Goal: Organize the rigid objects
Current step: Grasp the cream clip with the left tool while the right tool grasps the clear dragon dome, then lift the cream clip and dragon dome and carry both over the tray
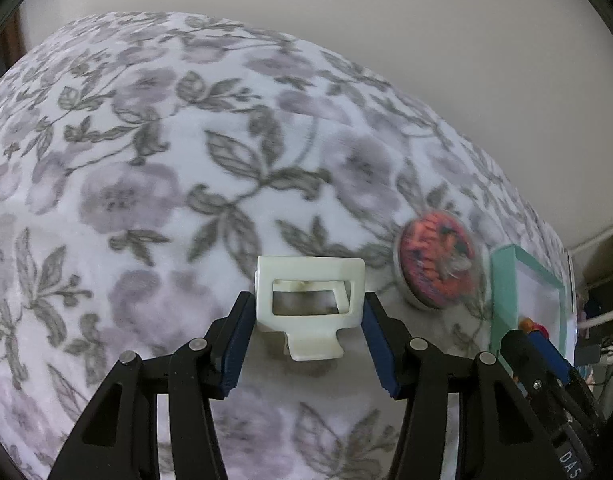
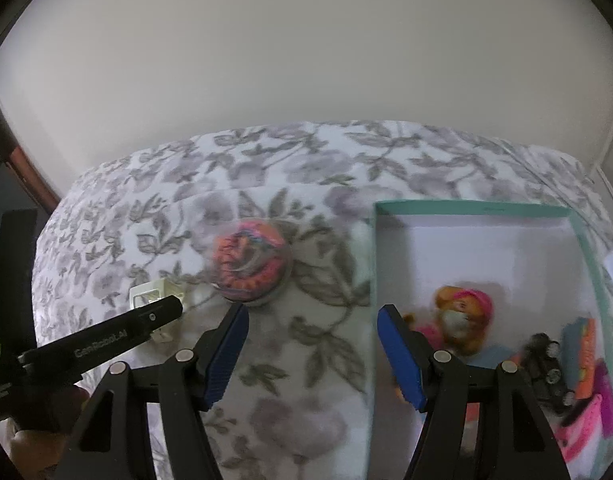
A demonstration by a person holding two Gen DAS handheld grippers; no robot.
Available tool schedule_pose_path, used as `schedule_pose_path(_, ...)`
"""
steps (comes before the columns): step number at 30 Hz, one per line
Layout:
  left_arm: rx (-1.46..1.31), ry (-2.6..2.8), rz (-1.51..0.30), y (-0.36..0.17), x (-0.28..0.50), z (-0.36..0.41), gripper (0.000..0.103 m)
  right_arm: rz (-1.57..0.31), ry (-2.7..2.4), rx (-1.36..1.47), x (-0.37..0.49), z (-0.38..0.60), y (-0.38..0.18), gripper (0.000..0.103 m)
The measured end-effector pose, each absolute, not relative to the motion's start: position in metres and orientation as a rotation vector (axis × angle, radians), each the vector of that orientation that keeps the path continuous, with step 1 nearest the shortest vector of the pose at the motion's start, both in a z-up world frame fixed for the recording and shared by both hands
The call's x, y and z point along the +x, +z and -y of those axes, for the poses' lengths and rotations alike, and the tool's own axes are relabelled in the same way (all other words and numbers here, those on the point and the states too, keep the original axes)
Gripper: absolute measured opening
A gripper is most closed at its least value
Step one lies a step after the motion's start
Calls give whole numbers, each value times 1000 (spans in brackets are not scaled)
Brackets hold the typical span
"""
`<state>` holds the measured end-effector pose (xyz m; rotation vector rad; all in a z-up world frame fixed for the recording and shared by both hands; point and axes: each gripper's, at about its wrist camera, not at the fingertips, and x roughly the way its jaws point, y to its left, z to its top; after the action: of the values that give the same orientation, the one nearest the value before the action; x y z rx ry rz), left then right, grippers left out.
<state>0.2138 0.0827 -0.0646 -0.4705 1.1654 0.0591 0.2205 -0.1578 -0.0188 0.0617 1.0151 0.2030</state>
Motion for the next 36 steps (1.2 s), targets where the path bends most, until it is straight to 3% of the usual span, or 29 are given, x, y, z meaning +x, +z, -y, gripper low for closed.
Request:
schedule_pose_path(20, -599, 122, -1145, -64, 204, -138, 56, -1124, 219, 19, 263, 94, -56, 71)
schedule_pose_path(36, -607, 113, -1147, -64, 203, -140, 56, -1147, 171, -51, 280, 77, -72, 80)
